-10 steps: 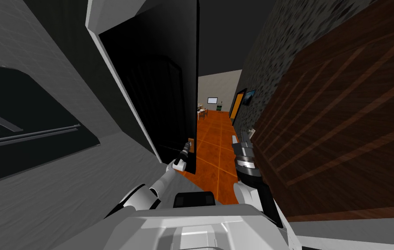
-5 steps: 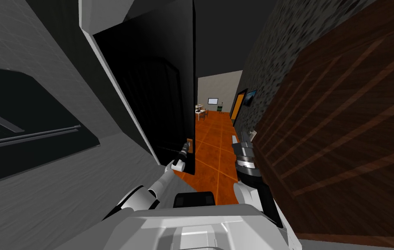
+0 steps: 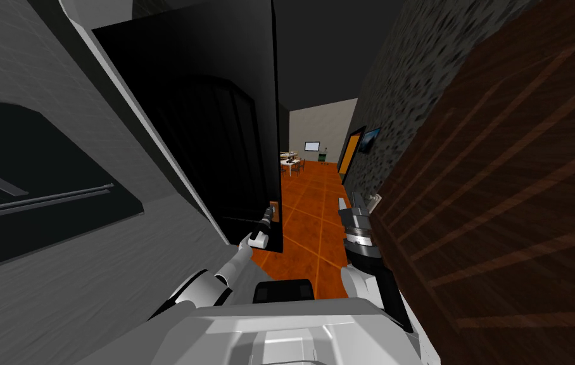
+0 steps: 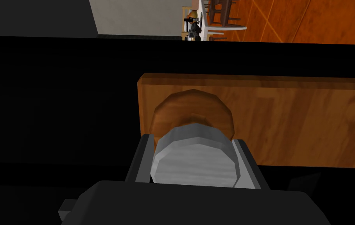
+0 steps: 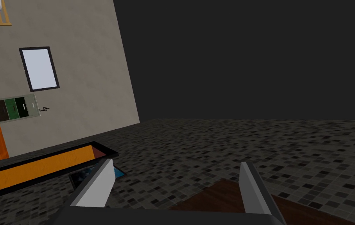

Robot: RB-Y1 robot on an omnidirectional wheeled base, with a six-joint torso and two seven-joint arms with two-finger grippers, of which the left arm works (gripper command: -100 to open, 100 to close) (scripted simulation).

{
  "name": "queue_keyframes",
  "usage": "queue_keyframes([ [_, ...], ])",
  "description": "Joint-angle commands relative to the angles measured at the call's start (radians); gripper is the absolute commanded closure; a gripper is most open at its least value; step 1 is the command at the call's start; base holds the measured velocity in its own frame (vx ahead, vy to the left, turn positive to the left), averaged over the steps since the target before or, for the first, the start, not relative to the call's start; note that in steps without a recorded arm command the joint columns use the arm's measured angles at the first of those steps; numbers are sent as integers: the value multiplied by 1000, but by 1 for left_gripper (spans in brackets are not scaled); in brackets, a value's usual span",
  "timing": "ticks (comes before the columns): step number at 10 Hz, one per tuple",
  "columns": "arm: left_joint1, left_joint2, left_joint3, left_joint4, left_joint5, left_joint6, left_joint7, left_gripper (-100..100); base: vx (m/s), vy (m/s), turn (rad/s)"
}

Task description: Push the door open

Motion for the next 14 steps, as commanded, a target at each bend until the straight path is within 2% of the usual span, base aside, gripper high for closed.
queue_keyframes([
  [1, -8, 20, 24, 19, 8, -9, 2, 100, 154, -149, 77],
  [5, -10, 37, 70, 30, 21, -11, -9, 100, 173, -156, 75],
  [7, -10, 37, 70, 30, 21, -11, -9, 100, 78, -71, 15],
  [8, -11, 44, 90, 34, 26, -12, -13, 100, 81, -82, 38],
  [14, -13, 61, 149, 47, 43, -15, -27, 100, 142, -139, 72],
])
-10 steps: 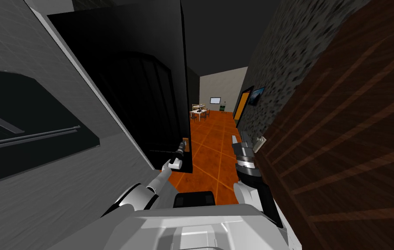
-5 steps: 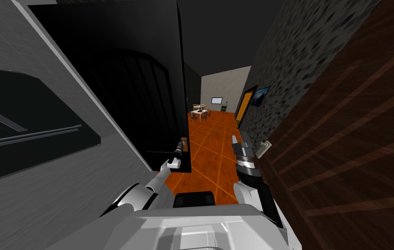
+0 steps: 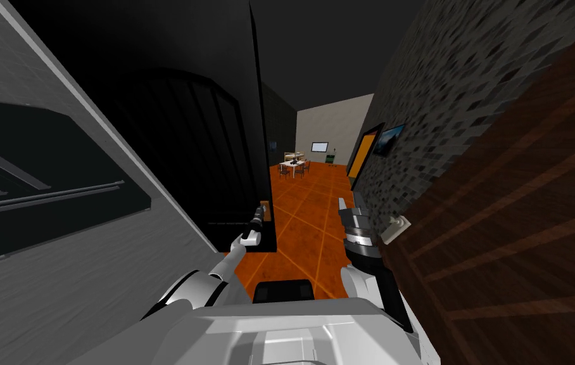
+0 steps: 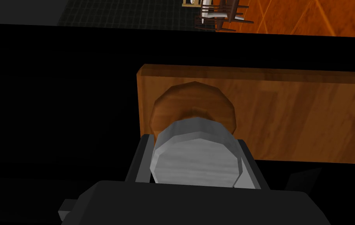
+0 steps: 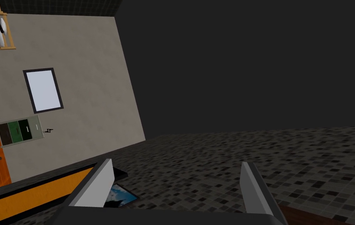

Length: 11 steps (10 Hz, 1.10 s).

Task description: Push the door open

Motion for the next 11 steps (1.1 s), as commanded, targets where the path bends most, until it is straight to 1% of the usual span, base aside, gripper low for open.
queue_keyframes([
  [1, -9, 16, 23, 8, 7, -3, -1, 100, 145, -163, 86],
  [2, -9, 19, 35, 11, 10, -3, -3, 100, 134, -158, 70],
  [4, -10, 21, 40, 12, 12, -4, -4, 100, 107, -103, 44],
  [5, -10, 25, 54, 15, 16, -4, -8, 100, 120, -86, 42],
  [8, -11, 31, 77, 20, 22, -5, -13, 100, 134, -111, 61],
  [9, -11, 32, 82, 21, 24, -6, -14, 100, 110, -119, 53],
  [10, -15, 32, 78, 34, 23, -9, -13, 100, 47, -48, 40],
  [11, -16, 41, 95, 39, 27, -13, -16, 100, 123, -68, 42],
])
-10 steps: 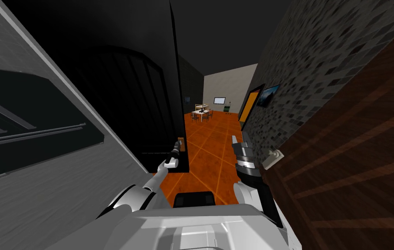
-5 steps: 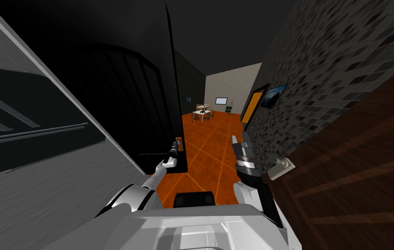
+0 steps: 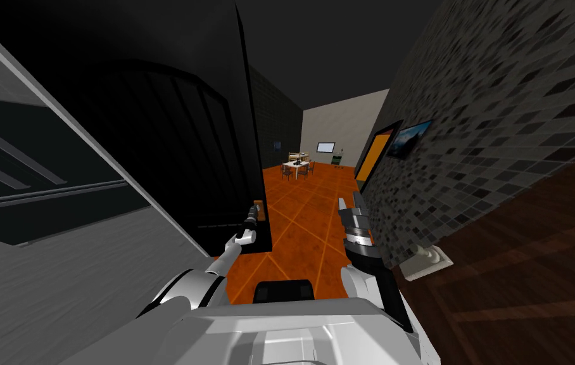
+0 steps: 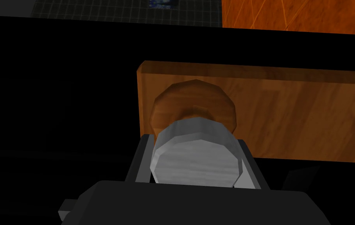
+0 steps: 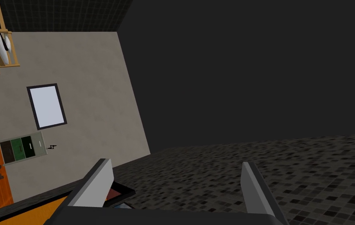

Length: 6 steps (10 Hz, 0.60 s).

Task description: Push the door open

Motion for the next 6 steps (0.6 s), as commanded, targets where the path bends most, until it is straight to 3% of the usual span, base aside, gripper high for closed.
queue_keyframes([
  [1, 0, 5, 13, -4, 3, 0, -4, 100, 164, -103, 60],
  [6, 1, 27, 65, 11, 18, -7, -18, 100, 193, -102, 62],
])
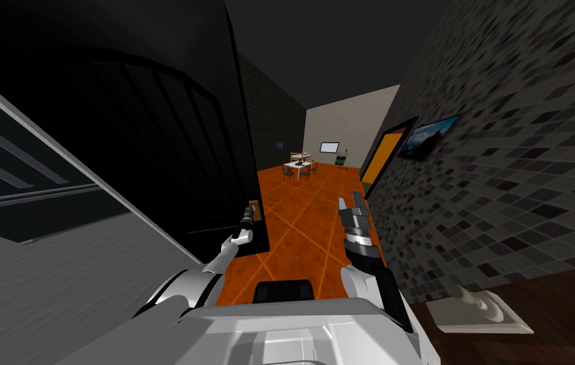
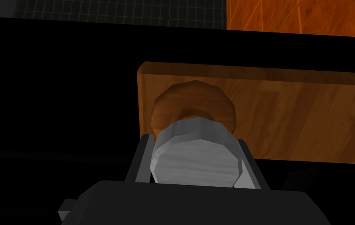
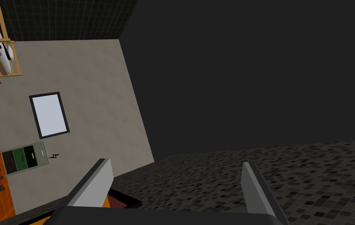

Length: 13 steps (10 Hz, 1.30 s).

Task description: Push the door open

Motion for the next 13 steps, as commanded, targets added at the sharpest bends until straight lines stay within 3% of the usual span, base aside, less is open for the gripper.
queue_keyframes([
  [1, 5, 7, 21, -10, 5, 1, -11, 100, 177, -108, 64],
  [6, 12, 18, 51, -7, 13, -1, -21, 100, 141, -87, 48],
  [13, 18, 51, 120, 10, 41, -10, -45, 100, 187, -72, 53],
])
